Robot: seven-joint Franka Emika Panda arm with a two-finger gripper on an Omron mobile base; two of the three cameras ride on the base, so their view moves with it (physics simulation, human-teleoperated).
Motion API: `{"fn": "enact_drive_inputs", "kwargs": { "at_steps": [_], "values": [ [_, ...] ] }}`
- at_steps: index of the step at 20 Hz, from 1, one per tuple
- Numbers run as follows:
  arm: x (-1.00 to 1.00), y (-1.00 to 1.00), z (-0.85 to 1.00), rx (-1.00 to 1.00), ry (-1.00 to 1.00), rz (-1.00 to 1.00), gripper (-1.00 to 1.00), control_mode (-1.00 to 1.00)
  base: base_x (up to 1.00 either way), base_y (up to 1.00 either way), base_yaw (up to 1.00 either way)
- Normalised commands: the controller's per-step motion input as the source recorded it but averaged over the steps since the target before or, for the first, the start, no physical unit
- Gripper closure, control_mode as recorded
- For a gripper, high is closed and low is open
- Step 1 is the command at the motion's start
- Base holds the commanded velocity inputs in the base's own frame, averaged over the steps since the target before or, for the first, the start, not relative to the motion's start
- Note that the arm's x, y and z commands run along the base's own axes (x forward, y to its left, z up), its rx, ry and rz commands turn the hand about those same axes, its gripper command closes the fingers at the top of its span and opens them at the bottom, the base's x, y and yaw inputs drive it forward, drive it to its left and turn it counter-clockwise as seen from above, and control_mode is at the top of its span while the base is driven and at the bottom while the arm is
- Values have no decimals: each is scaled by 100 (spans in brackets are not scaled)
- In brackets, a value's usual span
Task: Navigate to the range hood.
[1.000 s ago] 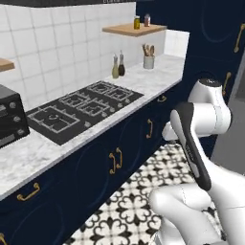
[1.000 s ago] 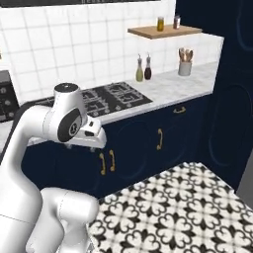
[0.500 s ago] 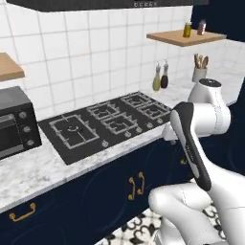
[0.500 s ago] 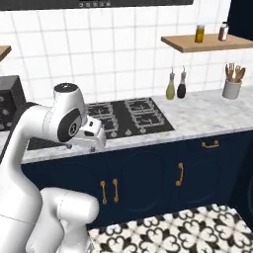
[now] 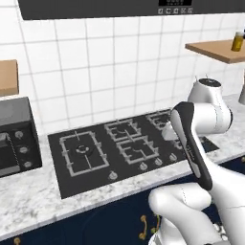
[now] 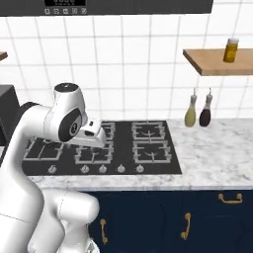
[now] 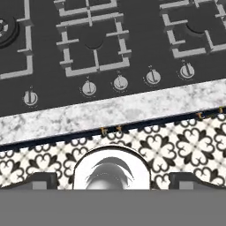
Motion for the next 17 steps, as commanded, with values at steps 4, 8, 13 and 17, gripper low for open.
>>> {"fn": "enact_drive_inputs", "kwargs": {
  "at_steps": [4,8,13,17],
  "values": [
    [0,0,0,0,0,0,-100,100,74,-21,32],
    [0,0,0,0,0,0,-100,100,39,-32,22],
    [0,0,0,0,0,0,-100,100,21,-40,17],
    [0,0,0,0,0,0,-100,100,12,-22,6]
  ]
}}
